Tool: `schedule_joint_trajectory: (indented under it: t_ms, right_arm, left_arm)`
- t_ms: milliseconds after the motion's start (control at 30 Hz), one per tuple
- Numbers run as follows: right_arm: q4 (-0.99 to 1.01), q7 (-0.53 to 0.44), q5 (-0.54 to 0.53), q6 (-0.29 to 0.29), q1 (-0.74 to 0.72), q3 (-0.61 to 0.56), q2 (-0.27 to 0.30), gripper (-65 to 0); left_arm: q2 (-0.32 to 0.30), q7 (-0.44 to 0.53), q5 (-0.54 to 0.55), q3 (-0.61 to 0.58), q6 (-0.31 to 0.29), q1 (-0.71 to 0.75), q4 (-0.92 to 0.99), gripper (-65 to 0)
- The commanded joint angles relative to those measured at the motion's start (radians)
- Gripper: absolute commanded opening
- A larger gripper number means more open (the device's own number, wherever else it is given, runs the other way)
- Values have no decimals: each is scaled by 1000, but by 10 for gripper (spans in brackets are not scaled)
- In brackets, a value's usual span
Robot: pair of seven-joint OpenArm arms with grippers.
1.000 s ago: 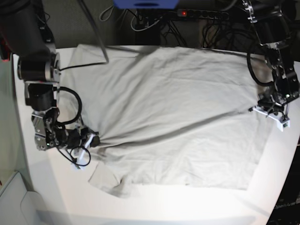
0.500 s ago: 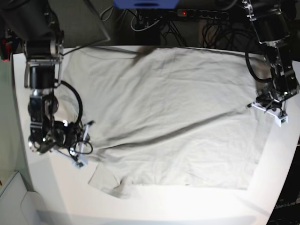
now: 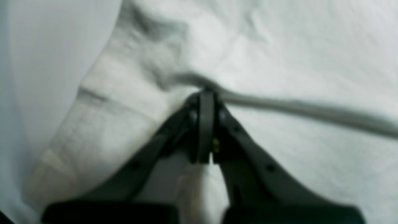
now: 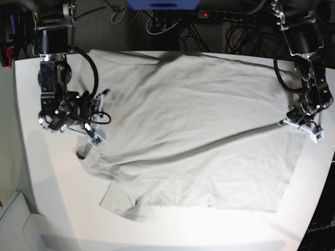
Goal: Layout the t-shirt on the table in an organized manner, then fold the t-shirt properly
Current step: 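Release the shirt and move both grippers to the shirt's shoulder corners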
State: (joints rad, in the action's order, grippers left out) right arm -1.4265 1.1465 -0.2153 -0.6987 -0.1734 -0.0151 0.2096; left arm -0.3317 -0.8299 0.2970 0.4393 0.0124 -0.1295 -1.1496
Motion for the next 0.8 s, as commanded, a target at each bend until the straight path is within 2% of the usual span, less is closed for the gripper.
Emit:
schedule_joint_trajectory:
  t_ms: [0,233,467,633,767]
  right_arm:
    - [20,-39,-11,1,-41,2,7,-649]
    - [292,-124,-11,1,-179,0,9,-649]
    - [430,-171,-9,1,-320,0,14,-649]
    - [419,-107,-14,1,-377,5,32,-649]
    - [215,-15,-17,1,-321,10,75,-649]
  left_arm:
    - [-11,-18,-6,0,5,-9,10,-649]
    - [-13,-18,-6,0,5,-45,39,-649]
    - [-13,-16,-6,0,5,-104,44,-649]
    - [-13,-27,-5,0,5,-154,29,-649]
    - [-13,-27,-5,5,5,-154,-39,-649]
